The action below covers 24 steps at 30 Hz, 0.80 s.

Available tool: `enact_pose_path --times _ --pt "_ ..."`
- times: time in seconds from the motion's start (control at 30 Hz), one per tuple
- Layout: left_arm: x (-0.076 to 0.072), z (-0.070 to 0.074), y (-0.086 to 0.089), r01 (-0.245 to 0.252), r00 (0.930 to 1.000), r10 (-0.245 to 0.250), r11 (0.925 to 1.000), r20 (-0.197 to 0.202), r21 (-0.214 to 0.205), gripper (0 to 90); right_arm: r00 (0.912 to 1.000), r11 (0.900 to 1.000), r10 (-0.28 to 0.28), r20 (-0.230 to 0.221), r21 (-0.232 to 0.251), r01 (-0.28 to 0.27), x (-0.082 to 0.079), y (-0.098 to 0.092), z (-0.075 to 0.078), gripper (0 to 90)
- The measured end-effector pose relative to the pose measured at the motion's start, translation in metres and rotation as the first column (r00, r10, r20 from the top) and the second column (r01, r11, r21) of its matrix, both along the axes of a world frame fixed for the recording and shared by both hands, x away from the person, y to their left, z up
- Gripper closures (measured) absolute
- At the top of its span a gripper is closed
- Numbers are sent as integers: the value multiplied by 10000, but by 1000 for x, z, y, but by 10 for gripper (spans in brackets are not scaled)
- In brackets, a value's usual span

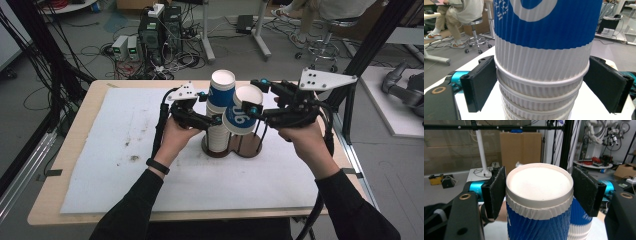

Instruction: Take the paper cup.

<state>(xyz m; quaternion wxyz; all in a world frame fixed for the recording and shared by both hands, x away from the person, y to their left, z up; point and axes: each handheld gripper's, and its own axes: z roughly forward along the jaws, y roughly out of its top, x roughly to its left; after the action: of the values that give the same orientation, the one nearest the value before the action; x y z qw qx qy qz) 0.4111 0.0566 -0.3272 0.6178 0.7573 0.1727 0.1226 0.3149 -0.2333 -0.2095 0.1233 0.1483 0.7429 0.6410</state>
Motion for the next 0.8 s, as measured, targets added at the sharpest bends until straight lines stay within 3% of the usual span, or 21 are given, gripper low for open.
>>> enact_pose_path --times 0.33,0.8 --pt "0 0 0 -3 10000 3 10000 9 19 127 9986 9995 285 -437 -131 -291 -12 -4 -41 314" --pt "0 0 0 -1 10000 0 10000 62 99 127 9943 9994 93 -1064 -311 -127 -18 -10 -95 314"
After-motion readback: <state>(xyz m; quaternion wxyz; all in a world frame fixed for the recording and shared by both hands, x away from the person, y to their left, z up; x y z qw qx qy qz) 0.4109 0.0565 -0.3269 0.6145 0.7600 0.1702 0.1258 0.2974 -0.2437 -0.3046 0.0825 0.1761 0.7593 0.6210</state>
